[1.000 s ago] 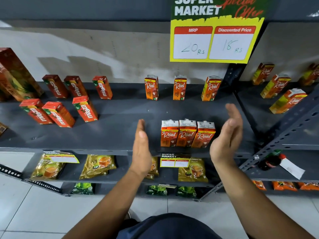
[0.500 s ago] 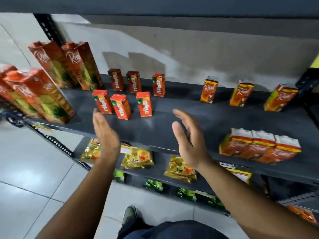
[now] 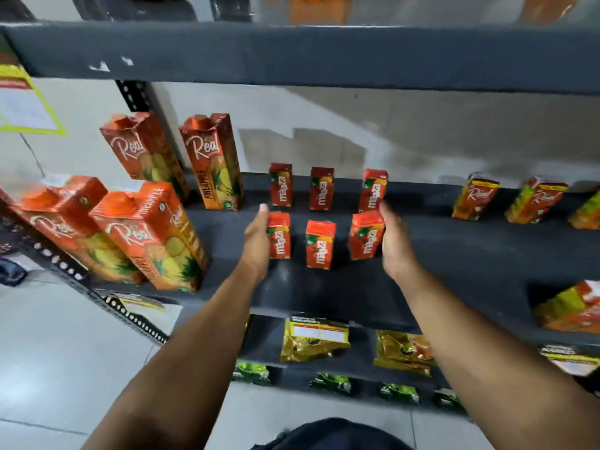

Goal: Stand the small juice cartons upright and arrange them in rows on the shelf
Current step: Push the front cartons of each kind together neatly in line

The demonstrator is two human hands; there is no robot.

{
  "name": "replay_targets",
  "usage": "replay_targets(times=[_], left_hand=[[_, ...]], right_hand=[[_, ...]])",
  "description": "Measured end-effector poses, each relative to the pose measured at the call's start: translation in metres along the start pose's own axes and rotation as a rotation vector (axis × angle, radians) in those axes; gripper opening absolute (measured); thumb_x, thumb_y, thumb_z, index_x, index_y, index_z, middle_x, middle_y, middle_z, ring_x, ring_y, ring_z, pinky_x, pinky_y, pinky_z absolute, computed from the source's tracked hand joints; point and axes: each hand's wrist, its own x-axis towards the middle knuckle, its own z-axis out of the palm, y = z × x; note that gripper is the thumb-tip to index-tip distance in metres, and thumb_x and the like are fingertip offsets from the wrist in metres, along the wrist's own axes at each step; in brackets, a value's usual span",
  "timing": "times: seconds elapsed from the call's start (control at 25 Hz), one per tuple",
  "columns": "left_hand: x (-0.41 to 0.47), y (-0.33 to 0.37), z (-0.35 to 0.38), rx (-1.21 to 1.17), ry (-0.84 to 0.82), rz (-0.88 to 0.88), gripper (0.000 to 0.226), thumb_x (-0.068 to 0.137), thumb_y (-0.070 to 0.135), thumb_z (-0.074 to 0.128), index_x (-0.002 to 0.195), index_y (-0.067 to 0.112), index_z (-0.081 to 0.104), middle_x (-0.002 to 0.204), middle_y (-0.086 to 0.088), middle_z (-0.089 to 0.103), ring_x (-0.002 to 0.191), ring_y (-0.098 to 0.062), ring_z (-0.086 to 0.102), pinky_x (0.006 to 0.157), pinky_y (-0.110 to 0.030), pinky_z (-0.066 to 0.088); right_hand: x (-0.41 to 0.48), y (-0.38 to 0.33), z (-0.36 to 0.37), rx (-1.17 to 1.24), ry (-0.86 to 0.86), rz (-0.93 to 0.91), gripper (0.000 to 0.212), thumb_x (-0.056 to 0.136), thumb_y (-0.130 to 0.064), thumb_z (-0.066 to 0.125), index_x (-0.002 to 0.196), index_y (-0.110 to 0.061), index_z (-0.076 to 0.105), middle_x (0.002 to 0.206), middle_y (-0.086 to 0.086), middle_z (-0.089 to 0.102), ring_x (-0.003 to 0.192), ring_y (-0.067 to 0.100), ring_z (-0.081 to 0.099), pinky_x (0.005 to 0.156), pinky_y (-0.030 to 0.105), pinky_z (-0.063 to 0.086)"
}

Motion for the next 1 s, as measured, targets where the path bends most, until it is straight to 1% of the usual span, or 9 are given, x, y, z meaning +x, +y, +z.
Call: replay_targets(times=[0.04, 0.12, 0.24, 0.36, 0.52, 0.68, 0.8, 0.88, 1.0], left_hand=[[0.004, -0.001, -0.001, 0.012, 0.004, -0.027, 0.046, 0.093, 0.051, 0.046, 0.095, 0.012, 0.07, 0.083, -0.01, 0.073, 0.076, -0.024, 0.068, 0.072, -0.037, 0.058], [0.01, -0.002, 0.0, 0.028, -0.021, -0.037, 0.037, 0.095, 0.045, 0.045, 0.084, 0.022, 0.072, 0.072, 0.001, 0.072, 0.07, -0.017, 0.067, 0.065, -0.031, 0.055], [0.012, -0.005, 0.004, 0.064, -0.071, -0.013, 0.036, 0.097, 0.044, 0.041, 0.088, 0.027, 0.071, 0.081, 0.002, 0.073, 0.078, -0.015, 0.068, 0.07, -0.032, 0.052], [0.006, -0.01, 0.01, 0.103, -0.124, -0.003, 0.037, 0.096, 0.048, 0.039, 0.093, 0.029, 0.07, 0.082, 0.007, 0.075, 0.08, -0.01, 0.071, 0.065, -0.028, 0.051], [-0.002, -0.011, 0.015, 0.1, -0.139, 0.0, 0.037, 0.096, 0.05, 0.035, 0.099, 0.03, 0.065, 0.079, 0.014, 0.075, 0.079, -0.005, 0.07, 0.063, -0.025, 0.049], [-0.009, -0.007, 0.016, 0.085, -0.146, -0.029, 0.039, 0.096, 0.05, 0.036, 0.096, 0.026, 0.067, 0.078, 0.01, 0.076, 0.078, -0.008, 0.072, 0.056, -0.019, 0.051], [-0.019, -0.011, 0.013, 0.078, -0.127, -0.006, 0.041, 0.096, 0.049, 0.036, 0.095, 0.024, 0.069, 0.082, 0.004, 0.076, 0.082, -0.012, 0.072, 0.063, -0.024, 0.052], [-0.029, -0.017, 0.01, 0.05, -0.081, -0.025, 0.042, 0.095, 0.051, 0.038, 0.096, 0.025, 0.07, 0.094, -0.002, 0.074, 0.089, -0.018, 0.07, 0.072, -0.031, 0.053], [-0.048, -0.024, 0.002, 0.033, -0.013, -0.083, 0.044, 0.091, 0.057, 0.038, 0.102, 0.029, 0.069, 0.108, -0.006, 0.068, 0.097, -0.019, 0.066, 0.081, -0.036, 0.054]], right_hand=[[-0.003, 0.006, 0.005, 0.046, 0.054, 0.011, 0.046, 0.089, -0.045, 0.056, 0.104, -0.003, 0.065, 0.097, 0.02, 0.068, 0.086, 0.032, 0.066, 0.082, 0.045, 0.052], [-0.007, 0.016, 0.011, 0.124, 0.172, 0.008, 0.029, 0.091, -0.034, 0.053, 0.081, -0.011, 0.065, 0.07, 0.005, 0.069, 0.064, 0.019, 0.066, 0.065, 0.035, 0.052], [-0.017, 0.028, 0.02, 0.182, 0.26, -0.026, 0.028, 0.088, -0.032, 0.048, 0.067, -0.021, 0.062, 0.052, -0.007, 0.064, 0.051, 0.01, 0.063, 0.051, 0.025, 0.047], [-0.024, 0.032, 0.035, 0.203, 0.242, -0.034, 0.026, 0.09, -0.032, 0.045, 0.073, -0.02, 0.06, 0.053, -0.008, 0.064, 0.052, 0.009, 0.064, 0.048, 0.023, 0.048], [-0.03, 0.035, 0.048, 0.193, 0.194, -0.043, 0.032, 0.094, -0.031, 0.039, 0.076, -0.018, 0.062, 0.06, -0.003, 0.068, 0.061, 0.014, 0.068, 0.056, 0.028, 0.052], [-0.033, 0.033, 0.049, 0.201, 0.117, -0.02, 0.041, 0.096, -0.035, 0.035, 0.088, -0.011, 0.067, 0.075, 0.006, 0.072, 0.073, 0.021, 0.07, 0.061, 0.03, 0.056], [-0.04, 0.037, 0.049, 0.188, 0.157, -0.012, 0.032, 0.091, -0.039, 0.041, 0.079, -0.015, 0.06, 0.063, -0.001, 0.068, 0.064, 0.016, 0.069, 0.054, 0.025, 0.052], [-0.048, 0.042, 0.049, 0.176, 0.161, -0.009, 0.029, 0.08, -0.044, 0.045, 0.074, -0.018, 0.056, 0.057, -0.004, 0.065, 0.058, 0.012, 0.067, 0.052, 0.025, 0.05], [-0.057, 0.051, 0.043, 0.172, 0.115, 0.005, 0.041, 0.073, -0.048, 0.045, 0.079, -0.013, 0.066, 0.068, 0.002, 0.07, 0.067, 0.019, 0.068, 0.058, 0.029, 0.051]])
